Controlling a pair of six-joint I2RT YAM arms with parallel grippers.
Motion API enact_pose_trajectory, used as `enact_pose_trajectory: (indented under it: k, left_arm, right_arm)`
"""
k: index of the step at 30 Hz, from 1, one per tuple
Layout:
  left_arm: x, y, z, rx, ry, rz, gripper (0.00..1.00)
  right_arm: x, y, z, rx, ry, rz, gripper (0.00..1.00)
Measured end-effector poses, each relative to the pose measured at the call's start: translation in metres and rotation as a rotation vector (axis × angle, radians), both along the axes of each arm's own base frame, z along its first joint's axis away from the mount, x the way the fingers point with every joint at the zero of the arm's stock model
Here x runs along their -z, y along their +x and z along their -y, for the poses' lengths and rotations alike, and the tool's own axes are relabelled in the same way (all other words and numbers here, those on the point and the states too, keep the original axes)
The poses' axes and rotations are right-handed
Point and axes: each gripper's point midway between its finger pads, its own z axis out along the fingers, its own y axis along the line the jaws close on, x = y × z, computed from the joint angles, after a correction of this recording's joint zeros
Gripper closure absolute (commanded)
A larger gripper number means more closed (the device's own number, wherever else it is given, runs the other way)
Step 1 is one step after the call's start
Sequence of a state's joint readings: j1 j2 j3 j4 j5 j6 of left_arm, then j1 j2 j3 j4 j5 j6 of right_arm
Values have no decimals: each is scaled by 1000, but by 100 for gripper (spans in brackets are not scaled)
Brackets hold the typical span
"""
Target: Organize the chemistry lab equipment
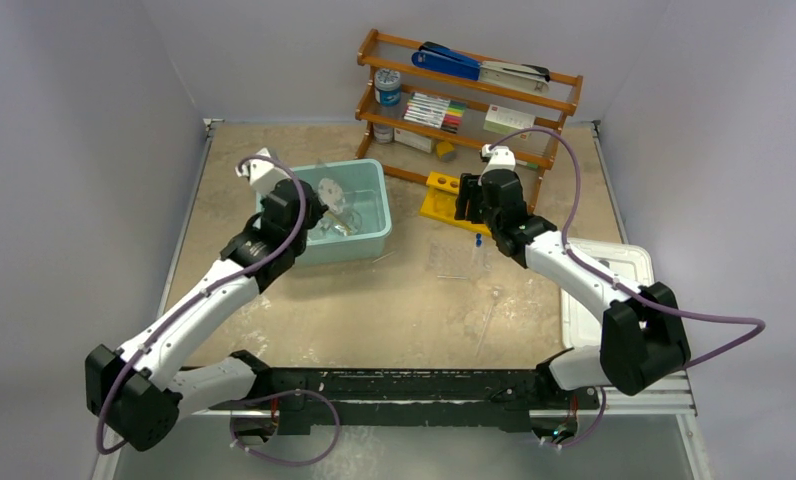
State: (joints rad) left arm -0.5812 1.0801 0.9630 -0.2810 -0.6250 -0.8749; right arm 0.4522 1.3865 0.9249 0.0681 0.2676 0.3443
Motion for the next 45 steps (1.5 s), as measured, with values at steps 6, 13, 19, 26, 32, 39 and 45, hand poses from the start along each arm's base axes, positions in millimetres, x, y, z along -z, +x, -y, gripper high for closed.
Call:
enact_pose_trajectory:
  k: [6, 13, 19, 26, 32, 39, 45]
  left_arm:
    - [66, 23, 0, 15, 20, -140, 100]
    - [124, 29, -13, 2, -20, -253, 100]
    - [129, 34, -23, -12, -72, -247, 89]
    - [135, 35, -27, -13, -108, -248, 40]
    - [122, 34, -23, 43, -88, -225, 35]
    - [25, 38, 20, 178, -14, -18, 33]
    - [-6, -15, 140, 451, 41, 72, 33]
  right_arm:
    - [0, 0, 0, 0, 1, 2, 37]
    - [12, -5, 3, 2, -11, -17, 37]
    - [14, -5, 3, 3, -13, -20, 37]
    - [12, -4, 5, 10, -17, -12, 36]
    - [-6, -21, 22, 80, 38, 69, 36]
    - [-29, -36, 40, 164, 115, 169, 37]
    - [-34, -25, 56, 255, 69, 153, 38]
